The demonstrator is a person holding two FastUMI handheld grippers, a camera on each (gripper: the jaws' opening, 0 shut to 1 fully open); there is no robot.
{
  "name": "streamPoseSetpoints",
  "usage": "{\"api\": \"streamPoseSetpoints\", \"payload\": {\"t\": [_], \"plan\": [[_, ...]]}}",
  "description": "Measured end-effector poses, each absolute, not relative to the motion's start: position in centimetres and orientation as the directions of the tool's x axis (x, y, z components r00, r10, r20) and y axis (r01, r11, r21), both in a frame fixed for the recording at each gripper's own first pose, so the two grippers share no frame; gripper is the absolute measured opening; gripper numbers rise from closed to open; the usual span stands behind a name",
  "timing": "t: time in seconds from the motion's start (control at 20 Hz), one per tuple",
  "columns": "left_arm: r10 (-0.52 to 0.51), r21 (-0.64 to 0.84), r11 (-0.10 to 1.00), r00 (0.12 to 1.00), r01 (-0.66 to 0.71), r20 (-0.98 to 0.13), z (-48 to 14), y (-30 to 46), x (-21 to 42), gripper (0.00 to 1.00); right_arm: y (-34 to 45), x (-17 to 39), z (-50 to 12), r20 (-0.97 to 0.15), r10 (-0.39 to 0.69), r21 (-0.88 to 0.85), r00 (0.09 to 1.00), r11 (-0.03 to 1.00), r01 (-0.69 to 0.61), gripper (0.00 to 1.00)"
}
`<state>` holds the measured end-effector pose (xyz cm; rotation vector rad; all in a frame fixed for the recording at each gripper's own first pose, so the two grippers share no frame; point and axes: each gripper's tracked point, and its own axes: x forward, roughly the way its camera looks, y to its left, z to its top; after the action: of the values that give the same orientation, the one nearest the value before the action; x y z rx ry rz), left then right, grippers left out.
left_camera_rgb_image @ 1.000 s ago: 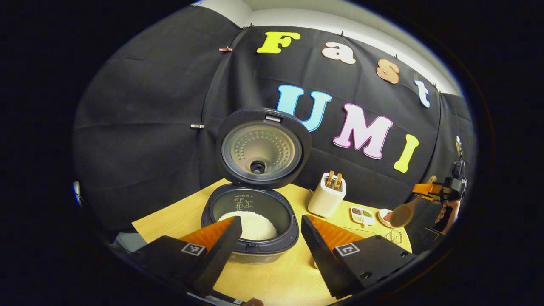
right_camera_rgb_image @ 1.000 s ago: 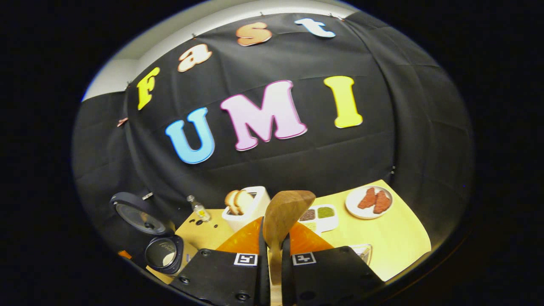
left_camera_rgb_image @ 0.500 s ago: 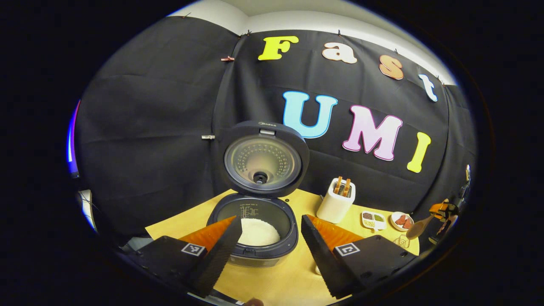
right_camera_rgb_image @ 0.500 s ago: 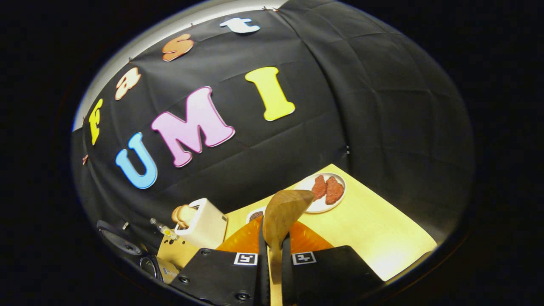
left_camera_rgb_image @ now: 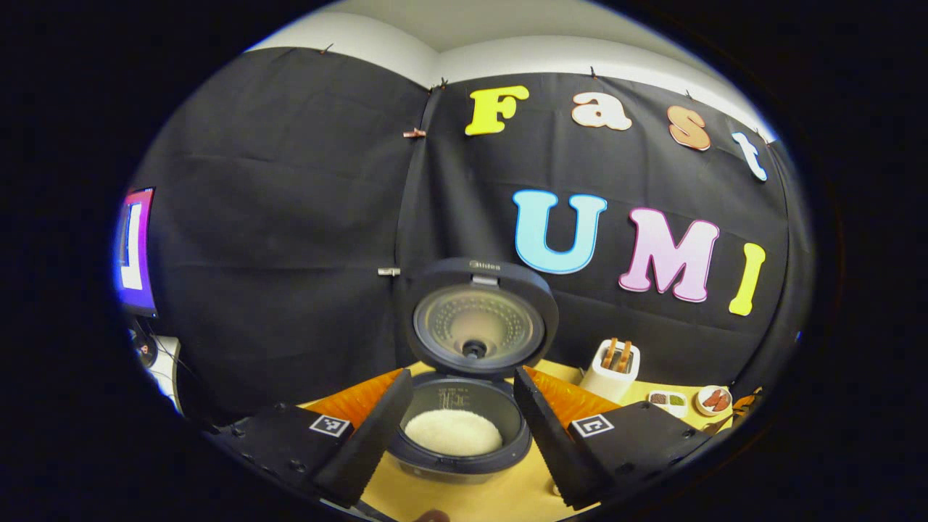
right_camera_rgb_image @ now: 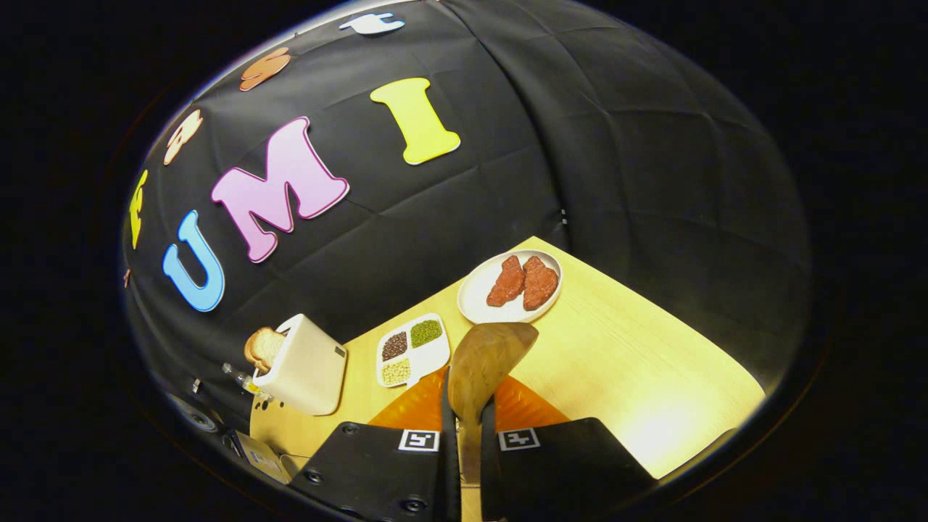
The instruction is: Close the left gripper, press the button to open the rice cooker; take a wooden spoon from the chopstick holder with the right hand, scoop a spoonful of rice and pour it into the rice cooker, then put the wooden spoon back into the chopstick holder.
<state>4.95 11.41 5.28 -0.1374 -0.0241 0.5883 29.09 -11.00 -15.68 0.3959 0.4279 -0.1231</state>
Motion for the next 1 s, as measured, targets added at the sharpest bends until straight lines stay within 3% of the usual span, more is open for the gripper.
{"api": "streamPoseSetpoints", "payload": {"t": [0.2,0.4,0.45,0.6,0.9,1.0], "plan": [[0.557,-0.100,0.830,0.824,-0.549,0.099,9.8,13.7,7.0,0.95,-10.4,29.9,-17.6,-0.448,-0.045,0.335,0.893,0.918,0.215,0.15],[0.484,0.006,0.867,0.845,-0.499,0.227,14.2,14.5,10.2,0.95,-10.0,29.5,-17.7,-0.443,-0.054,0.317,0.895,0.924,0.213,0.20],[0.465,0.031,0.874,0.852,-0.486,0.242,14.8,14.8,11.3,0.95,-9.8,28.9,-17.0,-0.442,-0.047,0.327,0.896,0.921,0.210,0.13],[0.405,0.079,0.896,0.877,-0.438,0.259,15.7,15.3,14.6,0.94,-10.6,27.2,-16.2,-0.439,-0.067,0.317,0.896,0.921,0.225,1.00],[0.358,0.135,0.904,0.892,-0.405,0.275,16.5,17.7,19.8,0.99,-12.0,21.8,-11.3,-0.358,-0.094,0.244,0.929,0.951,0.190,0.98],[0.365,0.135,0.902,0.892,-0.409,0.266,16.3,18.9,20.6,0.95,-11.7,20.1,-10.7,-0.365,-0.086,0.245,0.927,0.952,0.184,0.98]]}}
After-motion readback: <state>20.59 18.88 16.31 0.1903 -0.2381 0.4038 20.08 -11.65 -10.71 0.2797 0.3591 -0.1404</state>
